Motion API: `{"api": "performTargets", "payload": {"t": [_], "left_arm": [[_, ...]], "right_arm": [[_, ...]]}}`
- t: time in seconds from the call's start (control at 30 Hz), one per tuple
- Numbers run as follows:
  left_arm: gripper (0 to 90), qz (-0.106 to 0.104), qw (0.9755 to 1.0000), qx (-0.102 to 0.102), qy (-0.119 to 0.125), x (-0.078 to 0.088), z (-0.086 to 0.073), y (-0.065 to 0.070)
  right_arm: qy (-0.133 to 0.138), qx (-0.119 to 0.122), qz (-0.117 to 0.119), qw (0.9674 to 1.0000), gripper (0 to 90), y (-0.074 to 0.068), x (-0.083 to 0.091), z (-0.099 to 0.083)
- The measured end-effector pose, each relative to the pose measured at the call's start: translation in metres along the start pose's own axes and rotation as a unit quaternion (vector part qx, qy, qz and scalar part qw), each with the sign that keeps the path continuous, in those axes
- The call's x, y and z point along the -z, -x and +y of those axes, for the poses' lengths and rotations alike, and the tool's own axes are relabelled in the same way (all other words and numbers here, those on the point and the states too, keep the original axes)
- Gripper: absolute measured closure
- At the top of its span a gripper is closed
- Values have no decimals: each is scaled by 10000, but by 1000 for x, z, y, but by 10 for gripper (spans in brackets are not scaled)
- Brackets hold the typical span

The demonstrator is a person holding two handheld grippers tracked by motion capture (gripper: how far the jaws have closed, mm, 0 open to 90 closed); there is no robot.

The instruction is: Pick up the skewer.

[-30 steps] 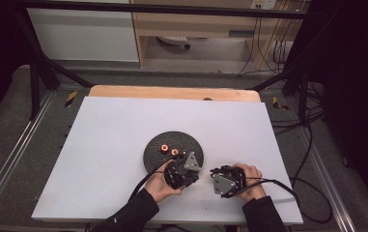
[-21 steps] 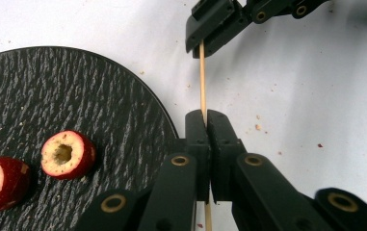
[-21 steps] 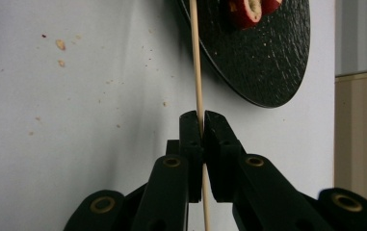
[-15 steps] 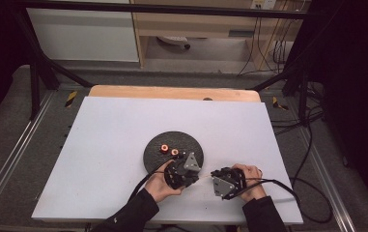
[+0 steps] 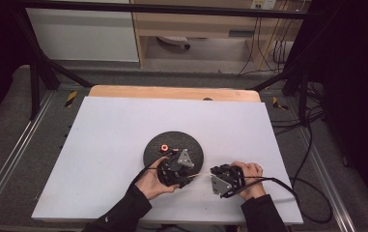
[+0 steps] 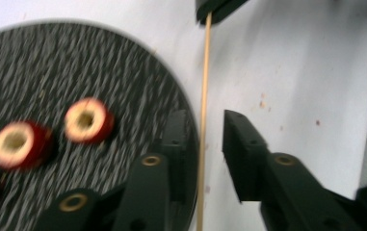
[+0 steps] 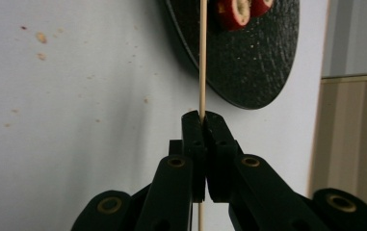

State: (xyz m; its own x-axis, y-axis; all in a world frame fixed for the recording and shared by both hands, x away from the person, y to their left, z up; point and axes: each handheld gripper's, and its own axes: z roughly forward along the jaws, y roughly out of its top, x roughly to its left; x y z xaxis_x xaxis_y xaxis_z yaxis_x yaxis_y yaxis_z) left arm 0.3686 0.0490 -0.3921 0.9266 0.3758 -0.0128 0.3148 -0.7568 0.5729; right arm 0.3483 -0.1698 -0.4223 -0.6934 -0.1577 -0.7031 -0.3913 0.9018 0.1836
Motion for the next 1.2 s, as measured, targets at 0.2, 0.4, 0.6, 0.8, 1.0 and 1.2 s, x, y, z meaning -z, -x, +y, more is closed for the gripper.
{"api": "performTargets", "payload": {"t": [0.2,0.4,0.6,0.8,1.0,1.2], "left_arm": [[699,-55,9992,141,-372,7,-6,-8],[778,-156,9976,145,-654,0,-5,-8],[847,-122,9967,72,-796,-8,0,-4],[880,25,9964,19,-843,-11,3,0],[885,115,9973,29,-721,-10,0,2],[885,232,9982,117,-540,-2,-13,-2]], "right_arm": [[-167,260,-46,9995,890,8,0,8],[-319,563,-34,9979,890,11,-2,15],[-404,693,-27,9968,888,11,-1,18],[-491,778,-26,9958,887,10,0,18],[-457,685,-82,9966,872,11,1,17],[-324,-478,-271,9980,643,19,6,7]]}}
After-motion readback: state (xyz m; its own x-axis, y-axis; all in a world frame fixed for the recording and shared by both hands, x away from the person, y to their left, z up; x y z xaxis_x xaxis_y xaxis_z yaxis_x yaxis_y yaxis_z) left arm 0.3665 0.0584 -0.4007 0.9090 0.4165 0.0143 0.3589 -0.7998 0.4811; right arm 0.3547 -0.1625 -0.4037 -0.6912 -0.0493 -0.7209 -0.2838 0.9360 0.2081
